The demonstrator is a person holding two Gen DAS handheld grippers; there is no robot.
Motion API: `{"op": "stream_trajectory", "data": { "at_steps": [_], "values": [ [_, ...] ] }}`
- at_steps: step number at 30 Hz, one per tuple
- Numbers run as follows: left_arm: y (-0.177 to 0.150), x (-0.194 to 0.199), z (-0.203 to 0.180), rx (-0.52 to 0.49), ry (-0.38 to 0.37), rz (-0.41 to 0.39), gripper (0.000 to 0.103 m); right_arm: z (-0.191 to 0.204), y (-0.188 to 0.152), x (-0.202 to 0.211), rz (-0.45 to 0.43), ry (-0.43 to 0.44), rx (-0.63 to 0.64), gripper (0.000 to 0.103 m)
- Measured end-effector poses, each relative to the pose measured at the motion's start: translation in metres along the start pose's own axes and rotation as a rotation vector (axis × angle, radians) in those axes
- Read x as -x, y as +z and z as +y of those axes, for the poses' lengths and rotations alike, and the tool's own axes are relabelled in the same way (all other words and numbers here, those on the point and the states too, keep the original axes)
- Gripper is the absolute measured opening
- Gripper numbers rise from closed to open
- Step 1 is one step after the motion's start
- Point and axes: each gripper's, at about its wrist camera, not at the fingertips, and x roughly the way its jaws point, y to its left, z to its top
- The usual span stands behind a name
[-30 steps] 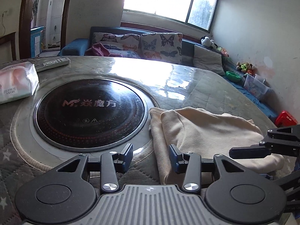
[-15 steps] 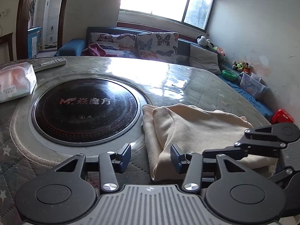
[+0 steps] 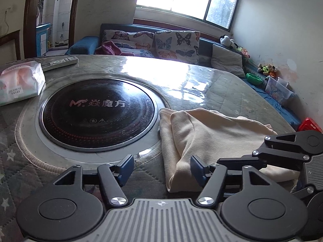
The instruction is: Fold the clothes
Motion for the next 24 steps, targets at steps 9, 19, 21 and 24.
{"op": "stream_trajectory", "data": {
  "at_steps": [9,19,21,24],
  "values": [
    [0.004,0.004,0.017,0.067,0.030,-0.011,0.077,0.008,0.008,-0.014,0.006,-0.002,0.043,0.041],
    [0.006,0.006,0.032,0.150,0.021,-0.012,0.079,0.017,0.010,-0.027,0.031,-0.044,0.094,0.040],
    [0.006,0.006,0.031,0.167,0.003,-0.008,0.079,0.019,0.008,-0.029,0.035,-0.055,0.106,0.037],
    [0.008,0.005,0.030,0.212,-0.048,-0.003,0.079,0.017,0.008,-0.028,0.022,-0.064,0.087,0.023]
  ]
}}
